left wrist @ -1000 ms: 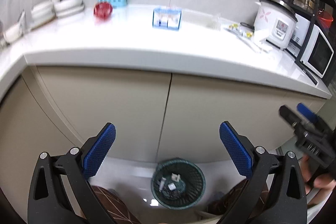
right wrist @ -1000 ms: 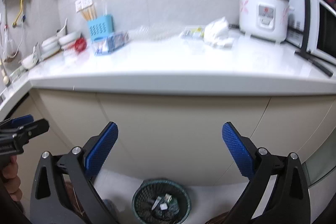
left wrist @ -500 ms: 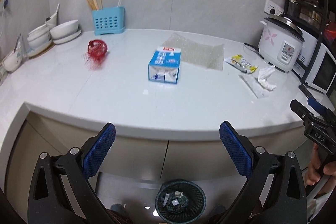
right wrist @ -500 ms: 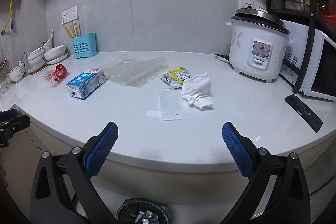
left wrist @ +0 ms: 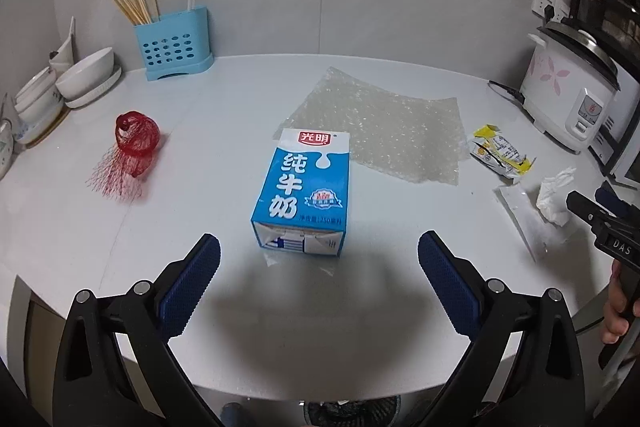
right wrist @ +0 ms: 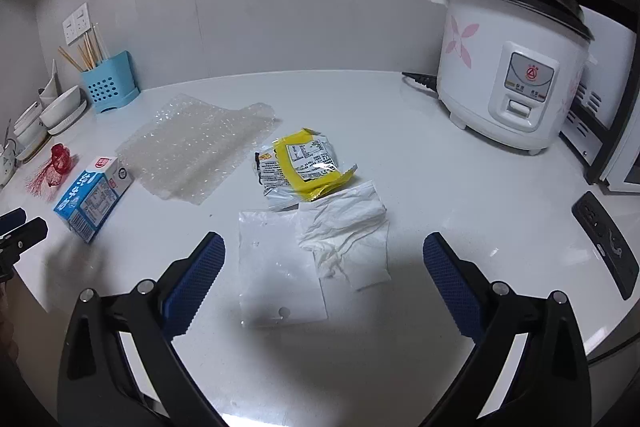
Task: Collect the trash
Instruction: 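Grasp the blue milk carton with the left tool while the right tool grasps the white tissue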
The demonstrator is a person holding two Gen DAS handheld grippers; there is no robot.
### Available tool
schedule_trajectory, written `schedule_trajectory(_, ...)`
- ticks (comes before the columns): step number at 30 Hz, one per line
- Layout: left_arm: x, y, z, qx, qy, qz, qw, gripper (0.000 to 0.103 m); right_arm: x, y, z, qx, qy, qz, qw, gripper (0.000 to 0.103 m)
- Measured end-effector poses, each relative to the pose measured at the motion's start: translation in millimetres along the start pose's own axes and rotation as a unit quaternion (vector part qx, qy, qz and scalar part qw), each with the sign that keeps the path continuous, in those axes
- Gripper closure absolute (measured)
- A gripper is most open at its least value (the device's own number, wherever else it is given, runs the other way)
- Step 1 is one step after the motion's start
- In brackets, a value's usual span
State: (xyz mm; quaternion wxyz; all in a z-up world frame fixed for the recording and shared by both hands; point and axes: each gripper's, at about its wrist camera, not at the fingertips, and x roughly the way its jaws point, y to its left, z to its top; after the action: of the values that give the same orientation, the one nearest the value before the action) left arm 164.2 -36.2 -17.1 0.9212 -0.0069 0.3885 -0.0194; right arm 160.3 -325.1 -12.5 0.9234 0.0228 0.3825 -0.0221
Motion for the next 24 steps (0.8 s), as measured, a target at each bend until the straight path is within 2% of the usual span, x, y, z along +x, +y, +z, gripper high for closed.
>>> schedule_trajectory(10,58,-4,24,0.000,0.035,0.005,0.9994,0.006,64,-26,16,0.046,0.067,0.016,0.997,0.008)
schedule_trajectory(17,80,-2,27,-0.008,0.064,0.008,0.9979,0.007,80,-19,18,0.026,0.078,0.003,0.997,0.008)
schedule_trajectory(19,82,-4,26,-0.006,0.071,0.011,0.9974,0.013,83,-18,17,0.025,0.081,-0.007,0.996,0.008)
schedule_trajectory(21,84,-6,26,-0.004,0.081,0.015,0.9966,0.020,85,-18,16,0.024,0.086,-0.011,0.996,0.014)
schedule_trajectory(24,87,-6,26,-0.004,0.097,0.015,0.9951,0.038,87,-20,14,0.033,0.093,-0.010,0.995,0.025)
